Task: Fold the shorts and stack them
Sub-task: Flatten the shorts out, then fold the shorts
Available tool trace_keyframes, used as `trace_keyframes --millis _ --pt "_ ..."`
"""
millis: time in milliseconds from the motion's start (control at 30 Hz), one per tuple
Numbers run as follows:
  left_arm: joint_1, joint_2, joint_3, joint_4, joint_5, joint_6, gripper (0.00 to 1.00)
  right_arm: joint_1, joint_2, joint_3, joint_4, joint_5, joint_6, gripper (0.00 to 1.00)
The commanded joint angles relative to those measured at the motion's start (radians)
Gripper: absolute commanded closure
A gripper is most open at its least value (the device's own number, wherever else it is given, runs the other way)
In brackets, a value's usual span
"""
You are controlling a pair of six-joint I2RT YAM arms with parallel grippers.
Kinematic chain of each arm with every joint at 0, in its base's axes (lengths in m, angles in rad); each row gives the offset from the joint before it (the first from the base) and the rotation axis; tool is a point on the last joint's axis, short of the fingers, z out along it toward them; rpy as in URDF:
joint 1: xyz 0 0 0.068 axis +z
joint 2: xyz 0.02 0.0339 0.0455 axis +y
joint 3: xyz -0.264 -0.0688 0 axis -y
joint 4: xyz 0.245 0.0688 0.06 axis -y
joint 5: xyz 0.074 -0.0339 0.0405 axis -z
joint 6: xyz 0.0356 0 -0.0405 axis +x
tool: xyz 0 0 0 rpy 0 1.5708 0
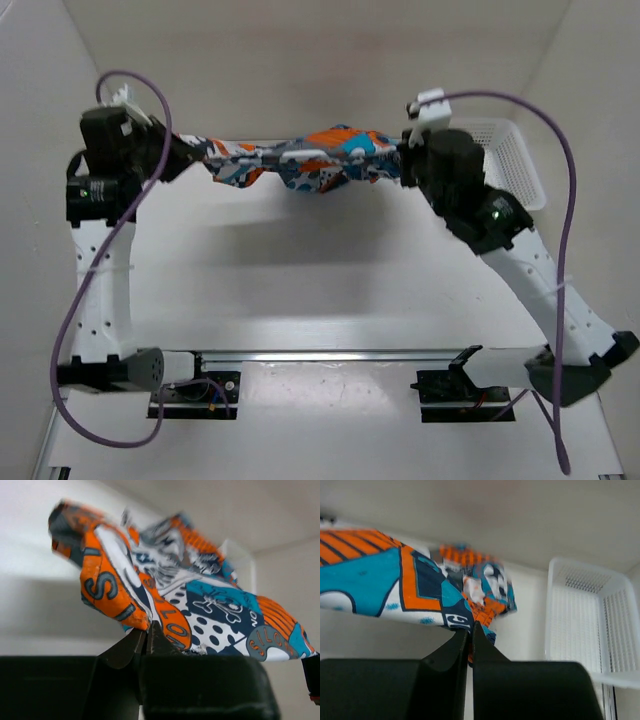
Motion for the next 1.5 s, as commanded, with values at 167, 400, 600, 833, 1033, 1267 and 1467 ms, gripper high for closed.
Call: trace_keyframes --millis 167,400,600,833,1033,1267,1467 --pt "0.021 -0.146 -0.649 0.026 -0.083 0.063 0.06 0.112 -0.257 -0.762 -0.06 0.007 0.327 0.14" --pt "0.021 -0.042 -0.642 -0.008 -0.166 0.043 0.1 0.056 -0.23 -0.819 -0.184 -0.013 0.588 0.12" --pt "0.021 -0.051 -0.737 0.0 -0.215 0.0 0.14 -0.166 -0.3 -0.925 -0.086 -0.396 0.726 0.15" --pt "0.021 0.114 -0.85 0.135 -0.091 -0.003 0.03 -0.3 -0.23 -1.057 0.184 -0.717 0.837 0.16" --pt "0.021 0.305 -0.783 0.144 -0.1 0.027 0.02 -0.325 -0.046 -1.006 0.308 -0.774 0.858 0.16" --pt "0.021 0.424 -0.746 0.173 -0.09 0.004 0.05 -0.38 0.126 -0.994 0.437 -0.839 0.888 0.27" --pt "0.01 0.492 -0.694 0.182 -0.1 -0.019 0.31 -0.38 0.195 -0.973 0.474 -0.816 0.864 0.37"
